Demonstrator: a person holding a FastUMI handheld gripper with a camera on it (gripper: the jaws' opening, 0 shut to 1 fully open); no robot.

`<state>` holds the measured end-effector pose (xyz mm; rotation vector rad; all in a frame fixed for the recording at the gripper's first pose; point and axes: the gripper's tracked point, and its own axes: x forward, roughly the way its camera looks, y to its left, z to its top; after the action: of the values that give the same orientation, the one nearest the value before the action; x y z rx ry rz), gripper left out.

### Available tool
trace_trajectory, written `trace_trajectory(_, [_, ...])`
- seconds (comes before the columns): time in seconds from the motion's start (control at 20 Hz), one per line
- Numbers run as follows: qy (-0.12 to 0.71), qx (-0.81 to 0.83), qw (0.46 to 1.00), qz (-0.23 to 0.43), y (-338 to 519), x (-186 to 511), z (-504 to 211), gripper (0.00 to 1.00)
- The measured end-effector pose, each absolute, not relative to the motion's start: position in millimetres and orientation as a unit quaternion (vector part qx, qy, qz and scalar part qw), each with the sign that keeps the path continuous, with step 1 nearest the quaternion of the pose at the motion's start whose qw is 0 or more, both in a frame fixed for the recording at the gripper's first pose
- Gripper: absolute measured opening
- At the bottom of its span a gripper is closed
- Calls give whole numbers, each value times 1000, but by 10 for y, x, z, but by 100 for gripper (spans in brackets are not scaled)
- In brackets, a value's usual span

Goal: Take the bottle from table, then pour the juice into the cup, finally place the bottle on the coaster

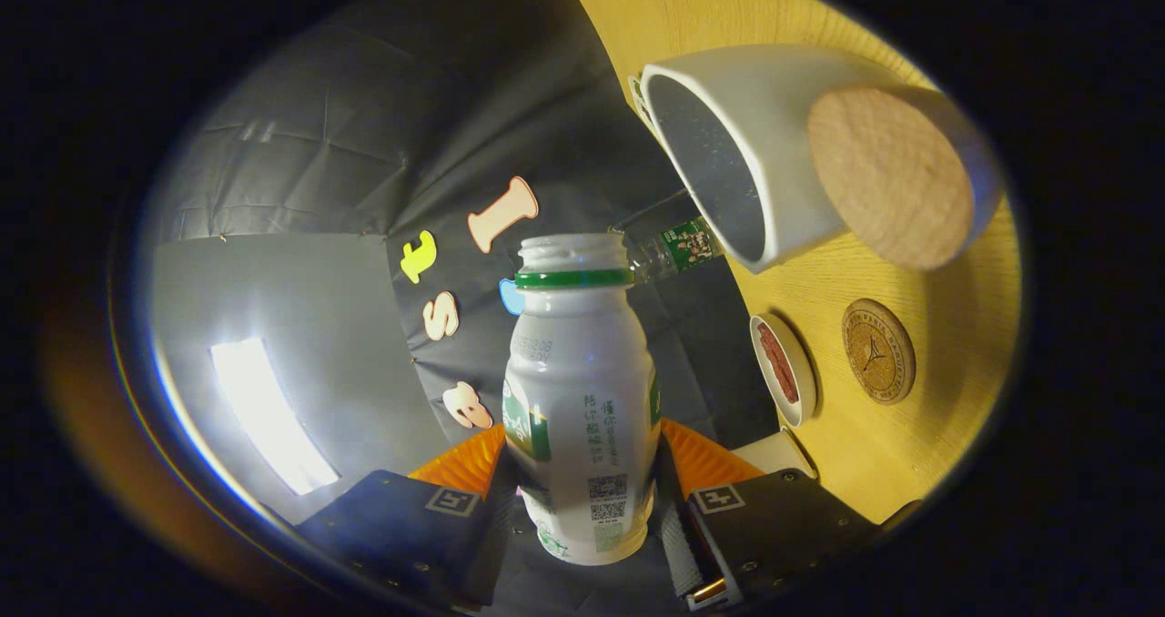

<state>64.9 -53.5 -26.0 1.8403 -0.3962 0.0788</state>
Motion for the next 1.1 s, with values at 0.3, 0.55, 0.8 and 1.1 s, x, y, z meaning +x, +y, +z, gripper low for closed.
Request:
trace_trajectory(0.3, [-177, 806, 564, 25, -585, 722, -228, 70])
trace_trajectory(0.55, [-190, 819, 541, 17, -652, 702, -211, 70])
trace_trajectory(0.8, [-199, 835, 513, 5, -719, 706, -247, 70])
trace_trajectory(1.1, [-206, 841, 501, -3, -763, 666, -259, 70])
